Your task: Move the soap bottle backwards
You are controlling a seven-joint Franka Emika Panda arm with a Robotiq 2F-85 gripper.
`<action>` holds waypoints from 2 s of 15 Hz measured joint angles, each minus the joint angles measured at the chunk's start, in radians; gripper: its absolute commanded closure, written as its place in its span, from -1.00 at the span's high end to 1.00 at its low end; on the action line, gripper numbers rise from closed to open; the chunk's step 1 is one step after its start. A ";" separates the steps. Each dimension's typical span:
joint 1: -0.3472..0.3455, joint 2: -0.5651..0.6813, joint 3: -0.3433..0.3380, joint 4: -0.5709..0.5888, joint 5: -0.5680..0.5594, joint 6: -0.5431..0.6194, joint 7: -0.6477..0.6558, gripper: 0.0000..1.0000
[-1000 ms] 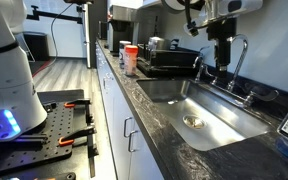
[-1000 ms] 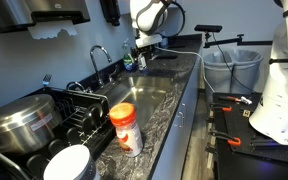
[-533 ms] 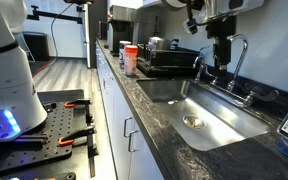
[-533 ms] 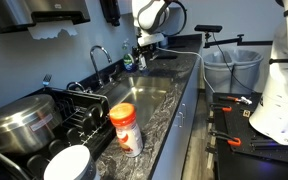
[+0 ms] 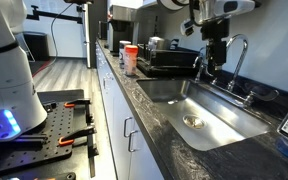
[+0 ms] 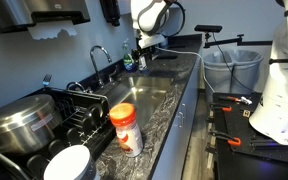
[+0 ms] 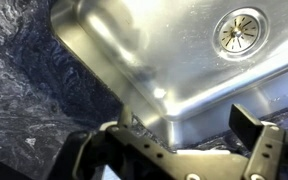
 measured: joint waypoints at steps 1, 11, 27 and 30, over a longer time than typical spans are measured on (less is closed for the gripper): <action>0.004 -0.013 0.009 -0.023 0.000 0.014 -0.031 1.00; 0.020 -0.199 0.109 -0.288 0.001 0.048 -0.316 1.00; 0.020 -0.360 0.130 -0.355 0.048 -0.204 -0.548 1.00; 0.020 -0.366 0.136 -0.355 0.050 -0.219 -0.548 1.00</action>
